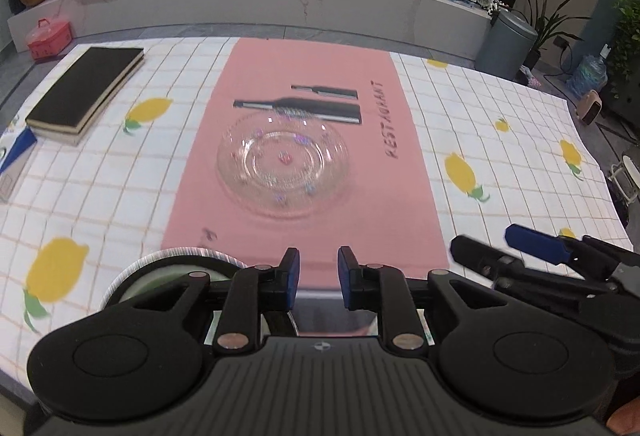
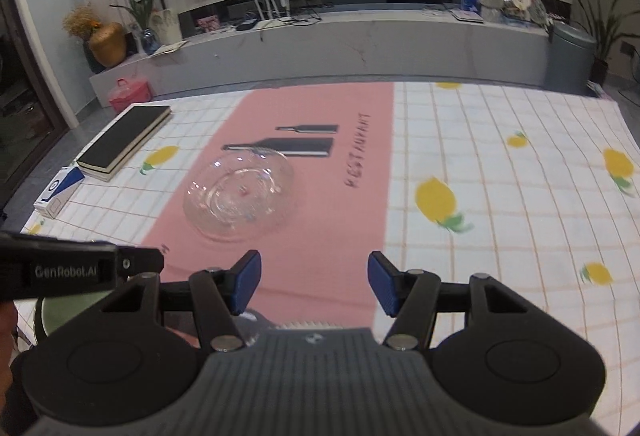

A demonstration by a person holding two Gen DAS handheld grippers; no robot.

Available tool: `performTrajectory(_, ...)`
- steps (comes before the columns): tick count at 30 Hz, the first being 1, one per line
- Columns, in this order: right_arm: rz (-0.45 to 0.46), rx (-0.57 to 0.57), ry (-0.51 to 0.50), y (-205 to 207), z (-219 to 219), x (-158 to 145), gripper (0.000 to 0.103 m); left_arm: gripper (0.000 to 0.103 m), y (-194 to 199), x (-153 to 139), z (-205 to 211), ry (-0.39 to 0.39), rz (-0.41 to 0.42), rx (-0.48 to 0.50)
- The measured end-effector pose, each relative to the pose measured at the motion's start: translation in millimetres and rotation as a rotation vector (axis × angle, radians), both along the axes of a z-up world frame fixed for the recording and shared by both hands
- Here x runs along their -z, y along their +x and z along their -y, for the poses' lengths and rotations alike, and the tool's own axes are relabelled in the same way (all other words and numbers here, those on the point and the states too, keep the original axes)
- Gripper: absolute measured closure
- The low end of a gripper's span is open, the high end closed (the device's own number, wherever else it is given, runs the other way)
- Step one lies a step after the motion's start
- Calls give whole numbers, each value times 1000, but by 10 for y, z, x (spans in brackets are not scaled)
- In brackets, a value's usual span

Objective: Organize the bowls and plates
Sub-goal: 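Reach both grippers toward the remaining glass plate rim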

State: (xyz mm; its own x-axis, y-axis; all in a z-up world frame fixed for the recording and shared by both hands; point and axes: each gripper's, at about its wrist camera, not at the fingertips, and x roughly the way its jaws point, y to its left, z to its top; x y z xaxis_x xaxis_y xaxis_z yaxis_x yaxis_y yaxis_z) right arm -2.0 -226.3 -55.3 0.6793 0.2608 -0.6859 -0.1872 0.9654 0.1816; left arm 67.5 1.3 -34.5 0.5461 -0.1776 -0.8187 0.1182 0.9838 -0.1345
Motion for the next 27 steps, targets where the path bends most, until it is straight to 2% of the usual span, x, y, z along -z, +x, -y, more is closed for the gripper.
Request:
performTrajectory(8,-55,-42,49,432,-160,-27,44,76,460,-110,-193,7,-16,30)
performTrajectory(16,-133,-14,123,974,-250,110,44,73,984,-86,-462,5,-43,52)
performTrajectory(22,-194,14,195,1361,-274,281,46,73,1390,88,-624,-35,-73,83)
performTrajectory(27,-229,26,182,1620,-348,479,52,73,1671,331,-707,-46,-130,75)
